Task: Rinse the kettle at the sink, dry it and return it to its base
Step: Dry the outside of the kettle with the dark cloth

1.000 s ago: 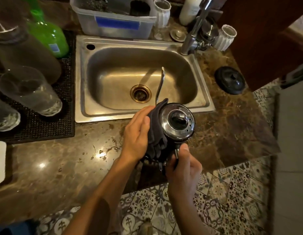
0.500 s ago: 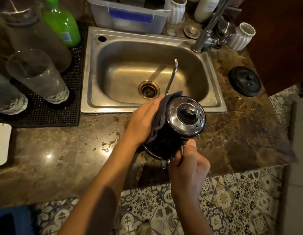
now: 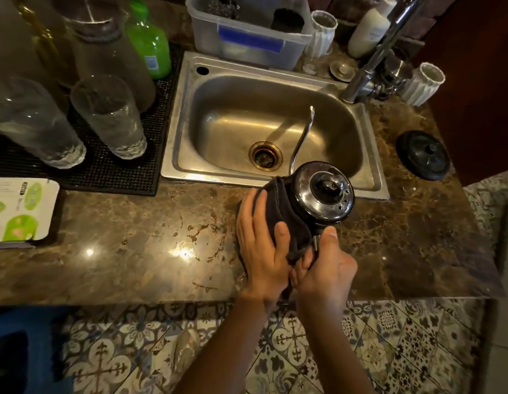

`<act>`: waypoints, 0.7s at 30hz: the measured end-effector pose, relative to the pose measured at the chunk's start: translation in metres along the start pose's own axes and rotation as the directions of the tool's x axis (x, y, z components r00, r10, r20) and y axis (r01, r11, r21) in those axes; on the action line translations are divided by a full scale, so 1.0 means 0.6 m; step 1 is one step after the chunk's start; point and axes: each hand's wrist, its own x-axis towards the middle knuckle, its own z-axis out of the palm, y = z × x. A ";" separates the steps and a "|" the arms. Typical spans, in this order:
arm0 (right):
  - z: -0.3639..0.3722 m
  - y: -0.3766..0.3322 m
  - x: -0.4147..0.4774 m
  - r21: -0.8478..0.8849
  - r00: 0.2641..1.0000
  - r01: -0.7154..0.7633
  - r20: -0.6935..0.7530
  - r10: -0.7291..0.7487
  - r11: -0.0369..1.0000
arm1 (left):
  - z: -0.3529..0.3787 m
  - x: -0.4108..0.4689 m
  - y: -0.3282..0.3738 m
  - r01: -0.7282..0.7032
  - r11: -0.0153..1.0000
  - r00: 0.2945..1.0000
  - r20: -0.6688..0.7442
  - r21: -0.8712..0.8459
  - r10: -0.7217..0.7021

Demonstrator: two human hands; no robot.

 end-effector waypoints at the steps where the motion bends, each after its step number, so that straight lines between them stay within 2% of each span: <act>1: -0.001 0.001 0.002 0.002 1.000 -0.006 0.010 0.006 1.000 | -0.001 0.011 0.003 -0.022 1.000 1.000 -0.015 0.003 0.022; 3: -0.003 0.003 0.004 0.032 0.999 -0.050 0.017 0.049 0.998 | -0.011 0.046 0.000 -0.077 0.996 0.997 0.018 -0.052 0.078; 4: -0.003 0.005 0.006 0.041 0.998 -0.062 0.026 0.061 0.997 | -0.019 0.069 -0.001 -0.086 0.992 0.992 0.085 -0.097 0.094; 6: -0.006 0.008 0.008 0.028 0.997 -0.050 0.053 0.049 0.998 | -0.032 0.122 -0.004 -0.045 0.989 0.948 0.307 -0.144 0.088; 8: -0.009 0.009 0.006 0.025 0.996 -0.017 0.084 0.014 1.000 | -0.028 0.174 0.000 0.128 0.989 0.868 0.491 -0.076 -0.075; 10: -0.011 0.009 0.006 0.014 0.994 0.030 0.107 -0.031 0.999 | -0.014 0.213 0.008 0.430 0.903 0.747 0.570 -0.022 -0.342; 11: -0.010 0.008 0.006 0.008 0.993 0.042 0.110 -0.042 0.999 | -0.006 0.224 0.008 0.536 0.844 0.678 0.597 0.000 -0.430; 12: -0.009 0.008 0.007 0.007 0.993 0.040 0.111 -0.041 0.999 | -0.001 0.230 0.007 0.578 0.816 0.647 0.606 0.006 -0.463; 13: -0.008 0.007 0.007 0.012 0.993 0.031 0.111 -0.032 0.999 | 0.001 0.229 0.006 0.566 0.824 0.652 0.602 0.018 -0.461; 15: -0.007 0.006 0.008 0.018 0.994 0.019 0.105 -0.021 1.000 | -0.008 0.215 0.004 0.388 0.921 0.754 0.564 0.030 -0.336; 17: -0.009 0.008 0.008 0.006 0.995 0.021 0.101 -0.021 1.000 | -0.021 0.185 0.000 0.250 0.968 0.848 0.488 -0.024 -0.207; 19: -0.010 0.008 0.007 0.010 0.993 0.024 0.111 -0.025 1.000 | -0.024 0.144 -0.009 0.112 0.989 0.936 0.346 -0.094 -0.073; 21: -0.009 0.008 0.006 0.014 0.993 0.008 0.119 -0.009 1.000 | -0.018 0.093 -0.011 0.009 0.995 0.984 0.176 -0.100 0.009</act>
